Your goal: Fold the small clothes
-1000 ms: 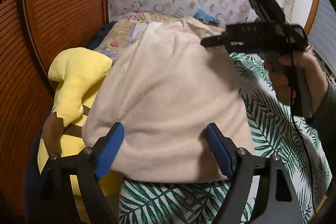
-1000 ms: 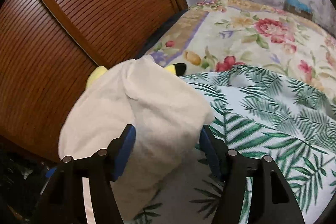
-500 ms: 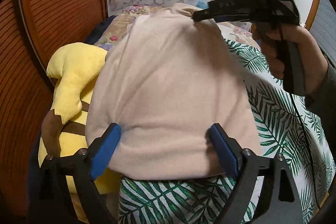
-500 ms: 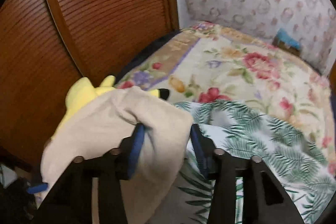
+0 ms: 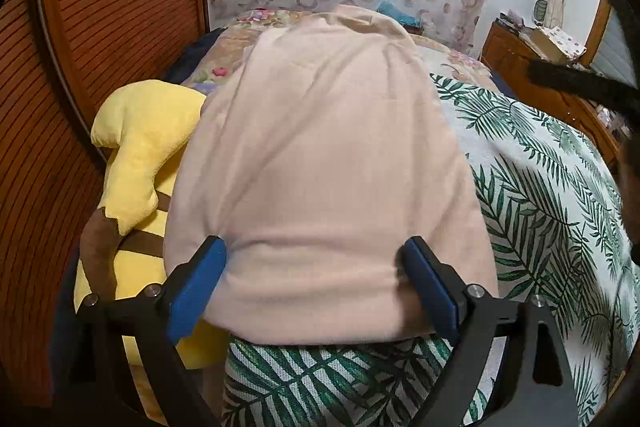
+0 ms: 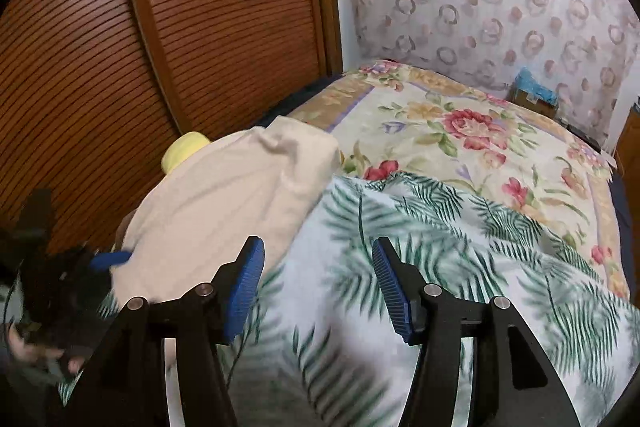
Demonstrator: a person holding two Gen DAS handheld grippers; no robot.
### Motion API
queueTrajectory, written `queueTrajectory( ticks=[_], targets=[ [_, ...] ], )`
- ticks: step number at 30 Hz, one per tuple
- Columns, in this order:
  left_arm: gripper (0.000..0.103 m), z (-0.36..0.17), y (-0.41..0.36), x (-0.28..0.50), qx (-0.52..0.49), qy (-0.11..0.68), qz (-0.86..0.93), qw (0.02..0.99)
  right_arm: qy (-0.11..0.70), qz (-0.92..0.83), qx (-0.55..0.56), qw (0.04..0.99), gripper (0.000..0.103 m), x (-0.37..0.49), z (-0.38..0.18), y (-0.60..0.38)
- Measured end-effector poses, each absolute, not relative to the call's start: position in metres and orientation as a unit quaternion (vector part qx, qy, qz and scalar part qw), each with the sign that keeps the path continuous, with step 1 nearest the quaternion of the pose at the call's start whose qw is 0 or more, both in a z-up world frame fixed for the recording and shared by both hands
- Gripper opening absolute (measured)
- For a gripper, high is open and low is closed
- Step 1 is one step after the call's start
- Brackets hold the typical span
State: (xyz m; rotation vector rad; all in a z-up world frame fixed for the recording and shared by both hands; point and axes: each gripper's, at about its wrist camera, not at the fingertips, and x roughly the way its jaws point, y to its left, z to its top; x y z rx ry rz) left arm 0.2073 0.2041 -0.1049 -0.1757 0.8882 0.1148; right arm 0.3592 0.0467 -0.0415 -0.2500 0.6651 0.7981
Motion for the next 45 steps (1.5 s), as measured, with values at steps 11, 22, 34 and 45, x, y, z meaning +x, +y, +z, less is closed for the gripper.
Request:
queueTrajectory(
  ticks=[11,22,34,45],
  targets=[
    [0.091,-0.055,0.153,0.172,-0.042,0.361,0.045,0.931,0.283,0.367,-0.088,0.882,0.071,0.273,-0.02,-0.03],
    [0.091,0.006,0.067,0.125,-0.018,0.288,0.006,0.958,0.242,0.301,-0.058,0.921,0.071,0.189,-0.014,-0.113],
    [0.091,0.049,-0.001,0.087,-0.001,0.246,-0.025,0.969,0.201,0.236,-0.024,0.95,0.072,0.115,-0.001,-0.184],
    [0.091,0.083,-0.023,0.065,0.001,0.217,-0.019,0.976,0.158,0.217,-0.011,0.963,0.085,0.078,0.01,-0.206]
  ],
)
